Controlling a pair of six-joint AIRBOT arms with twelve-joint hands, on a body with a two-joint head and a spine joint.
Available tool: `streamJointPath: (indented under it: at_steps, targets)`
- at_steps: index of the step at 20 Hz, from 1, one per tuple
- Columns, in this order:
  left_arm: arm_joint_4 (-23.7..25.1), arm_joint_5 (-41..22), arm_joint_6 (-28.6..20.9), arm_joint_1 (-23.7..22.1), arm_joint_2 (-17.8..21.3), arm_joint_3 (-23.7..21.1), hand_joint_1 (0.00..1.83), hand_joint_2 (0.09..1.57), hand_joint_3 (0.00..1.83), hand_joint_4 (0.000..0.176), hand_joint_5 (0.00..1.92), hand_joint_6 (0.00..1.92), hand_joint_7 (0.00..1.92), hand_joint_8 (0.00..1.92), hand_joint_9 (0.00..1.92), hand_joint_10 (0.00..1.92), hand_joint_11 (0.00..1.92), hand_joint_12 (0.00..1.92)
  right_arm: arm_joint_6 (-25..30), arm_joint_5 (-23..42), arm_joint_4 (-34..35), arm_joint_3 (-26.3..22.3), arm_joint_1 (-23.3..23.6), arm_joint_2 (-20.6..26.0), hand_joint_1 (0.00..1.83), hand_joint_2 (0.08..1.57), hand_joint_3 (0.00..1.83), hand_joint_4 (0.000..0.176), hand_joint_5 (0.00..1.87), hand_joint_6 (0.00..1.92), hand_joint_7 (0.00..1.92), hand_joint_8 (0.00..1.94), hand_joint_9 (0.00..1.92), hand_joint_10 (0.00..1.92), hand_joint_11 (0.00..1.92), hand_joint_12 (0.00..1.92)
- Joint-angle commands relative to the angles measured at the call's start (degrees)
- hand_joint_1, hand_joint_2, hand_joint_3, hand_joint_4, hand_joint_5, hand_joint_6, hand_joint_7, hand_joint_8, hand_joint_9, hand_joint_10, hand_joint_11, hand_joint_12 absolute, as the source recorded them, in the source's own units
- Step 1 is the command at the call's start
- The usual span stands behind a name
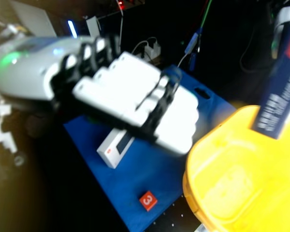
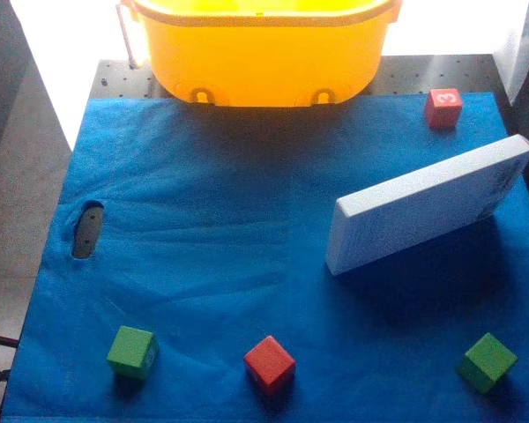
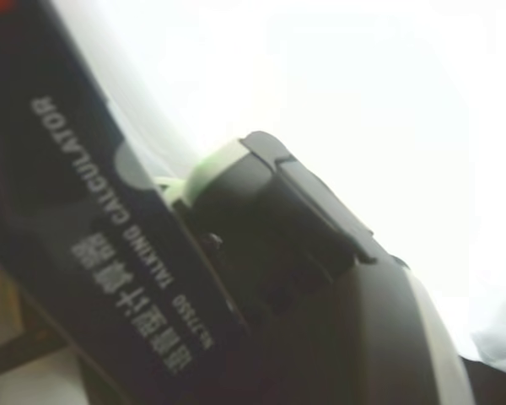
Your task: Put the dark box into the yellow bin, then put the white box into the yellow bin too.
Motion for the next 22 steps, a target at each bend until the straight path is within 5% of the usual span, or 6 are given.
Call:
streamJointPath:
  at_steps: [1,2,4,14,19,22]
  targets:
    - [-3.6,-7.1,-0.6,-1.3,-0.1,0.6,1.28,1.07,0.0,0.0,1.41,0.01,0.9,1.3,0.83,1.57,0.73,1.83,-0.1,6.7,0.9,0.2,0.8,-0.4,0.14,1.11,0.0,0.0,0.47,0.01,0.47,0.01,0.44,0.0,0.38,0.02]
    - [-3.6,-7.0,-0.7,-1.3,-0.5,0.7,1.28,1.07,0.0,0.0,1.41,0.01,0.9,1.3,0.83,1.57,0.73,1.83,-0.1,6.8,0.9,0.3,0.8,-0.7,0.14,1.11,0.0,0.0,0.47,0.01,0.47,0.01,0.44,0.0,0.38,0.02]
    - [-3.6,-7.1,-0.6,-1.0,-1.1,1.0,1.26,0.82,0.0,0.0,0.68,0.0,0.55,0.08,0.56,0.11,0.46,0.46,-0.1,6.9,0.9,0.3,0.8,-1.1,0.13,1.12,0.01,0.0,0.48,0.01,0.48,0.01,0.44,0.01,0.38,0.02]
    - [-3.4,-6.6,-0.8,0.1,-0.8,0.5,1.02,0.65,0.0,0.162,0.27,0.01,0.17,0.0,0.17,0.0,0.19,0.04,-0.1,7.0,0.9,0.1,0.8,-1.1,0.16,1.1,0.0,0.0,0.46,0.0,0.47,0.0,0.44,0.0,0.37,0.02]
    - [-2.2,-5.2,-0.8,-0.5,3.5,-2.9,1.07,0.69,0.01,0.142,0.28,0.01,0.16,0.0,0.11,0.0,0.18,0.04,-0.1,7.0,0.9,-0.8,-0.2,-0.5,0.17,0.98,0.0,0.004,0.28,0.0,0.46,0.0,0.41,0.0,0.36,0.01]
    - [-2.2,-4.7,-0.7,-1.4,7.3,-5.8,1.05,0.77,0.0,0.019,0.33,0.0,0.23,0.0,0.2,0.0,0.2,0.23,-0.1,7.0,1.5,-1.8,-1.8,0.5,0.18,0.93,0.0,0.017,0.15,0.0,0.41,0.0,0.36,0.0,0.32,0.0]
